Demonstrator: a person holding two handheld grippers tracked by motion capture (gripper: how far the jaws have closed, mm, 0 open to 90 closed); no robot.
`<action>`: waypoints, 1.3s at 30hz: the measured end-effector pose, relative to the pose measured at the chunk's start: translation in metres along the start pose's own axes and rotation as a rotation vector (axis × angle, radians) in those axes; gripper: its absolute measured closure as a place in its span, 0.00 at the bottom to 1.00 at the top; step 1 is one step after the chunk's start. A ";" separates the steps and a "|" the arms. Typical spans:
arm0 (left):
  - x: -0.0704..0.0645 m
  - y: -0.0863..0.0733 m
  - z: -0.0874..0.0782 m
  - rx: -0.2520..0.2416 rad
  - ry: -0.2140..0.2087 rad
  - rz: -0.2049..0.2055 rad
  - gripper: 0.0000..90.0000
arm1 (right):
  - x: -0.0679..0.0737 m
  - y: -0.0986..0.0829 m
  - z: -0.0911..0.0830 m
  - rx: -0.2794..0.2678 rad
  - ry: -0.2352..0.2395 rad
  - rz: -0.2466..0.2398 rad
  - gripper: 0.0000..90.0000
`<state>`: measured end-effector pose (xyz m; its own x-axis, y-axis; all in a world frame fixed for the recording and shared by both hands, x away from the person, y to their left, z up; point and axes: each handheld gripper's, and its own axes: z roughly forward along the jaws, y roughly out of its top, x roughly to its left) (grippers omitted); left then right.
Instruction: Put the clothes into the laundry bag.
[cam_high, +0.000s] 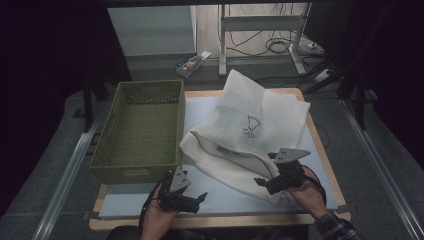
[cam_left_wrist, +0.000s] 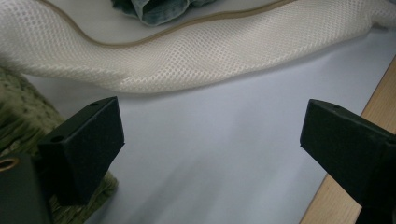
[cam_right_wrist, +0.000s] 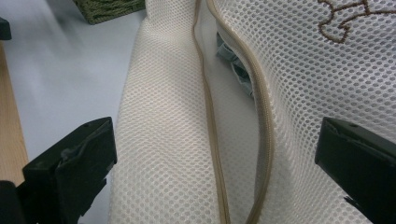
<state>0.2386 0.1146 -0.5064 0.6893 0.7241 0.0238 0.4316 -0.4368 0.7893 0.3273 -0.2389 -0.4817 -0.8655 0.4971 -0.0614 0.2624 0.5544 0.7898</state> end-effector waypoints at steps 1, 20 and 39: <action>0.000 -0.001 -0.001 -0.002 0.004 0.001 0.06 | 0.000 0.000 -0.001 -0.001 0.002 0.002 0.00; 0.009 -0.015 -0.017 -0.006 0.039 -0.030 0.06 | 0.005 -0.007 -0.011 0.004 -0.036 0.017 0.00; 0.017 -0.030 -0.033 -0.013 0.091 -0.064 0.06 | 0.005 -0.020 -0.023 0.012 -0.069 0.038 0.00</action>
<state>0.2181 0.1580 -0.5093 0.6045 0.7961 0.0279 0.4653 -0.3813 0.7988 0.3080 -0.2628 -0.4838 -0.8236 0.5624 -0.0734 0.3000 0.5419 0.7851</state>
